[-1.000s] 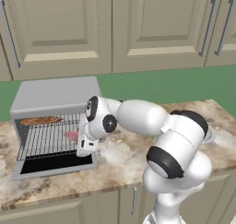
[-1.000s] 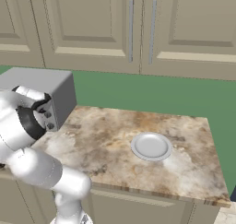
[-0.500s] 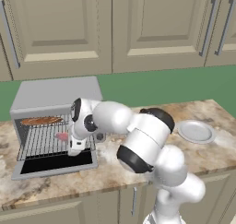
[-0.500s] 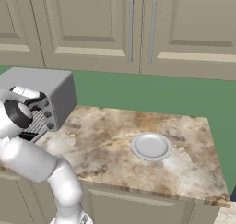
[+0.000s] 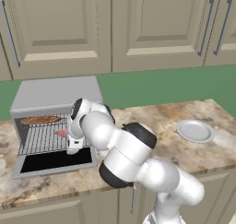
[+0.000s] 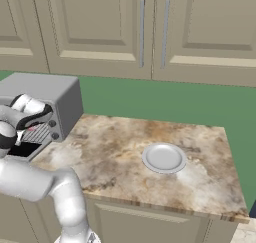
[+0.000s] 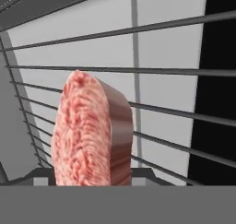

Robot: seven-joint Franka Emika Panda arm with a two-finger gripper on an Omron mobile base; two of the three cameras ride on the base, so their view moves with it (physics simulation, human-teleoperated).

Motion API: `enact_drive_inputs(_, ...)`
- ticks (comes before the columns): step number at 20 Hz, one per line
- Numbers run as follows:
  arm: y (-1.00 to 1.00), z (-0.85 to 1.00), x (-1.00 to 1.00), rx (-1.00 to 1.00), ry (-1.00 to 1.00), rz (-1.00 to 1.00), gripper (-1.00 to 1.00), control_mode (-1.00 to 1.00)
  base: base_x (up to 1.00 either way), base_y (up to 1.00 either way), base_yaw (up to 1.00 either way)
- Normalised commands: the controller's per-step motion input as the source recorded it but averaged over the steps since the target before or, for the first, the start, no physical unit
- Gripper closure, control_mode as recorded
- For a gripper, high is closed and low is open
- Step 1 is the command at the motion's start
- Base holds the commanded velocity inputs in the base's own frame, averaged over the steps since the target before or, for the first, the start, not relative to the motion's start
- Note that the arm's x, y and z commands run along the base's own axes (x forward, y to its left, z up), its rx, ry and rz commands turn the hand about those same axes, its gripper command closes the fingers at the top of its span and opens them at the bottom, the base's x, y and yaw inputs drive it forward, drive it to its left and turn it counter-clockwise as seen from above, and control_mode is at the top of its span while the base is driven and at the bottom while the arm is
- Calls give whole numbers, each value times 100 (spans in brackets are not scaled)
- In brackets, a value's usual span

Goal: Open the toaster oven door. Place the baguette on the top rack in the toaster oven and place the steak on the bottom rack.

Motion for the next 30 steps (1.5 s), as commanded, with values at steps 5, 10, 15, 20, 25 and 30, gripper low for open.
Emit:
enact_drive_inputs(5, 12, 39, -1, 0, 11, 0, -100, -100, 0, 0, 0)
enact_drive_inputs(10, 34, 75, -4, 0, 12, 0, -100, -100, 0, 0, 0)
enact_drive_inputs(15, 50, 98, -27, 0, 14, 0, -100, -100, 0, 0, 0)
enact_drive_inputs(20, 77, 59, -64, -3, 35, 0, -100, -100, 0, 0, 0)
enact_drive_inputs(25, 63, 8, -15, -16, 40, -6, -100, -100, 0, 0, 0)
enact_drive_inputs(30, 34, 17, 34, -17, 26, -14, -100, -100, 0, 0, 0)
